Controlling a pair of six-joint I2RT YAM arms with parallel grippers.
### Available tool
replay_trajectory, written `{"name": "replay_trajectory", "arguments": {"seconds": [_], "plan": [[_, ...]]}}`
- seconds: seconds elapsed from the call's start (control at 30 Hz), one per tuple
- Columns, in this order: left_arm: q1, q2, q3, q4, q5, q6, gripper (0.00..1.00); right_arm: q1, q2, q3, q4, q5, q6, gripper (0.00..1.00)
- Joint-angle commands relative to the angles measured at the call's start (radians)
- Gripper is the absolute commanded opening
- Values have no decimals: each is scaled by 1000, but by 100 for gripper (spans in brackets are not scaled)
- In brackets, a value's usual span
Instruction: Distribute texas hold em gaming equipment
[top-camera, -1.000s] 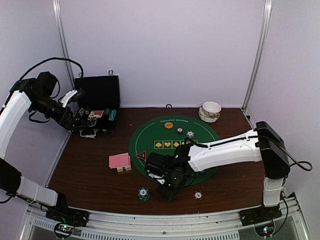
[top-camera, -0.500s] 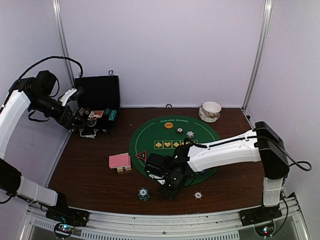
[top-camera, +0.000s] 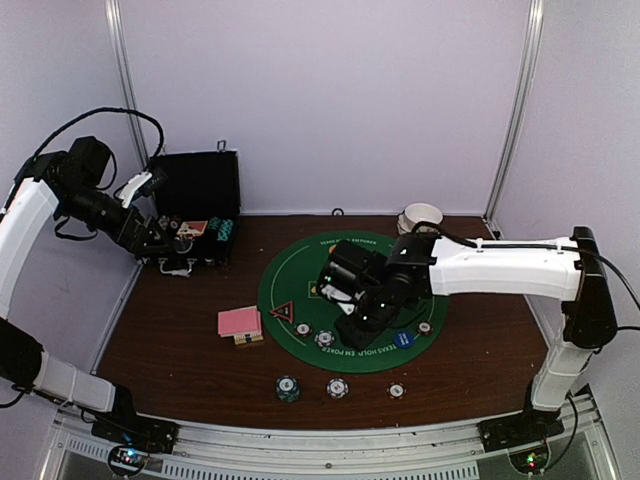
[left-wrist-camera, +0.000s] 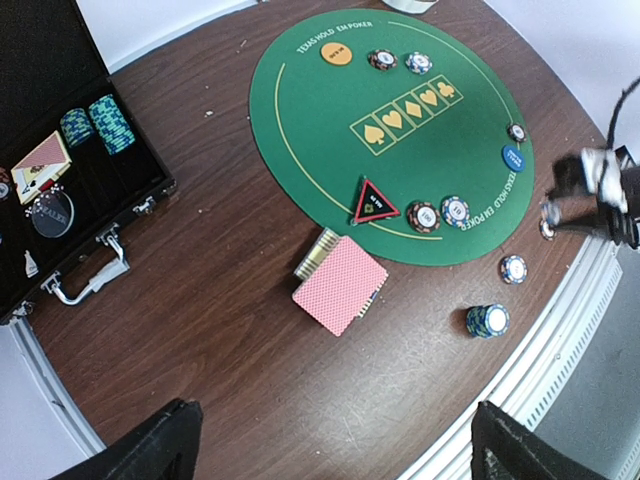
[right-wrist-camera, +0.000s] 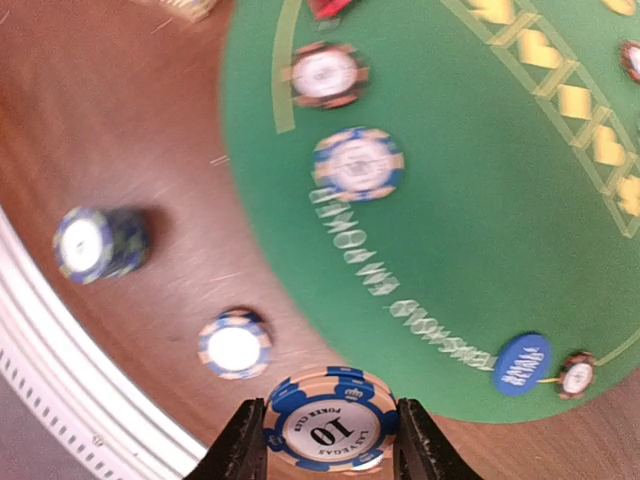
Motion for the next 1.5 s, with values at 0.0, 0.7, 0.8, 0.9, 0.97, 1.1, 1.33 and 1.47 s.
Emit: {"name": "replay_trajectory", "arguments": {"seconds": [0.0,0.7,0.8,0.9,0.97,1.1,1.33,1.47], "plan": [[-5,9,25,-13,-1,-9,98,-141,-60,-69,-12,85,10,23],[-6,21,24,-21,-6,1,98,-587,9,-272,209,93,67,21],[-5,20,35,-21,-5,-5,98,-594,31,-269,218,91,64,21],[-6,16,37,-24,-8,-8,98,-601,40,-261,215,94,60,21],[-6,15,37,-32,-11,-6,98,-606,40,-262,217,93,58,21],[-6,11,38,-36,-15,-5,98,-613,35,-272,226,86,59,21],[-6,12,40,-37,-12,-4,98,-619,32,-297,237,80,62,21],[-6,17,41,-38,-7,-3,98,-619,16,-324,243,78,69,20]]}}
